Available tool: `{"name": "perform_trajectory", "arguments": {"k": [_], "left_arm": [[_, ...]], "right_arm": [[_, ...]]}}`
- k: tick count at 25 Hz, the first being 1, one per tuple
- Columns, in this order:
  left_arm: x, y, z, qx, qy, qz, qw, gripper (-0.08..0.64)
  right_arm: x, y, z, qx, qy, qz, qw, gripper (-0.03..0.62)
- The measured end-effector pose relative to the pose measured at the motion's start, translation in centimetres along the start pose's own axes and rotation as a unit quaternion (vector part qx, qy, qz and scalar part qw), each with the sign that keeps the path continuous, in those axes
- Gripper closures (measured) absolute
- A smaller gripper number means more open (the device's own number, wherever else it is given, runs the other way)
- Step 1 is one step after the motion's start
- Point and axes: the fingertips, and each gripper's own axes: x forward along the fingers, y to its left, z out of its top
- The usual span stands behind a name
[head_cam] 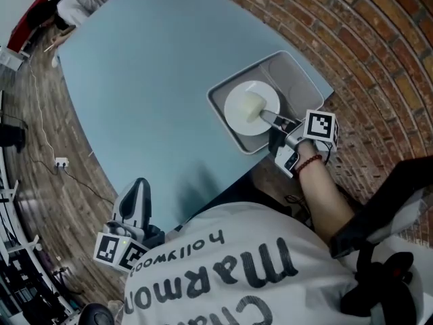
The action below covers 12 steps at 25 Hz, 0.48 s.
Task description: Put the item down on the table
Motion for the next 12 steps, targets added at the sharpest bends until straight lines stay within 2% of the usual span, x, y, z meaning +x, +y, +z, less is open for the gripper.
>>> {"name": "perform_trajectory", "arguments": {"k": [12], "left_arm": [[-0.03,0.00,-0.26,-0.009,-0.004,0.009,0.9999,0.554]], "right_arm": [[0.90,-0.71,-0.29,-0.080,0.039,-0.056,0.994,0.563]]}}
